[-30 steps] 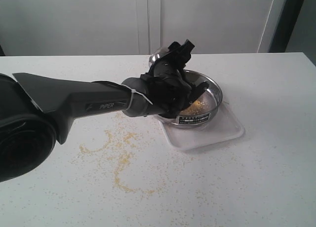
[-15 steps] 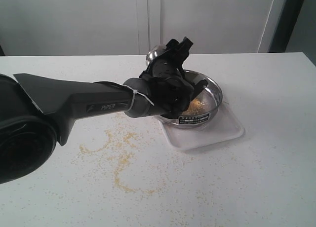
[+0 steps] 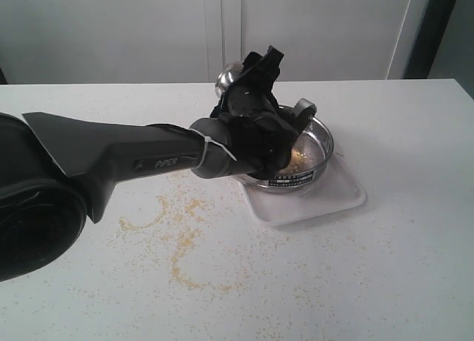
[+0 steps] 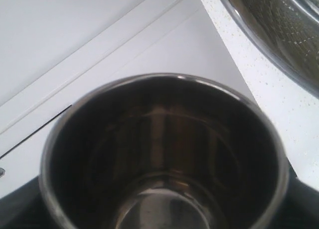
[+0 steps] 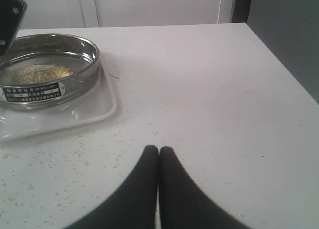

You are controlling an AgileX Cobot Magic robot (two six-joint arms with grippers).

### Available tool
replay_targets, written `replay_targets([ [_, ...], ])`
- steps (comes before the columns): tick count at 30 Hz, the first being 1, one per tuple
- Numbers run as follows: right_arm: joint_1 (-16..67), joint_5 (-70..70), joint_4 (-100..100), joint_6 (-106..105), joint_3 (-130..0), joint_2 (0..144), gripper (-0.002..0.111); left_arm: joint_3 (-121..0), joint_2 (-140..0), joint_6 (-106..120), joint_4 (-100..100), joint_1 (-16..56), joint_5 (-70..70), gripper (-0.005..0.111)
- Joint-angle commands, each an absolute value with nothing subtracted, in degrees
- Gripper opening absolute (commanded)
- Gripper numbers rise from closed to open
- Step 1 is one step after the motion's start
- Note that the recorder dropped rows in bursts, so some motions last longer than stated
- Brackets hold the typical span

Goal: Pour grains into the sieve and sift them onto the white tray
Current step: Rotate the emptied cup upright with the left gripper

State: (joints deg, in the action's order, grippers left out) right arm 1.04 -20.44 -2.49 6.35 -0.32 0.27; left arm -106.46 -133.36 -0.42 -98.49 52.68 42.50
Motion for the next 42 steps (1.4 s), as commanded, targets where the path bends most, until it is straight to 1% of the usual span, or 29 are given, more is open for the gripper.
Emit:
replay_targets([
  [1,0.7,-19.6,-2.8,6.3,0.0,0.0,0.0,-106.7,-132.5,-1.3,-99.9,52.5,43.4,0.0],
  [9,0.7,-19.6,-2.8,6.3,0.0,0.0,0.0,-106.7,-132.5,6.0,-99.9,51.7,43.1,0.0],
  [21,0.7,-19.6,-2.8,6.3,0.0,0.0,0.0,-106.7,-132.5,5.9,-93.2,51.1,44.6,0.0],
  [27,0.7,-19.6,-2.8,6.3,0.0,0.0,0.0,-106.7,-132.4,-0.4,-91.8,51.2,45.9,0.0],
  [36,0.7,-19.6,-2.8,6.3,0.0,0.0,0.0,-106.7,-131.3,-3.2,-83.2,51.6,45.3,0.0],
  [42,0.7,-19.6,-2.8,6.3,0.0,0.0,0.0,-106.7,-127.9,-9.2,-75.6,51.6,40.6,0.0],
])
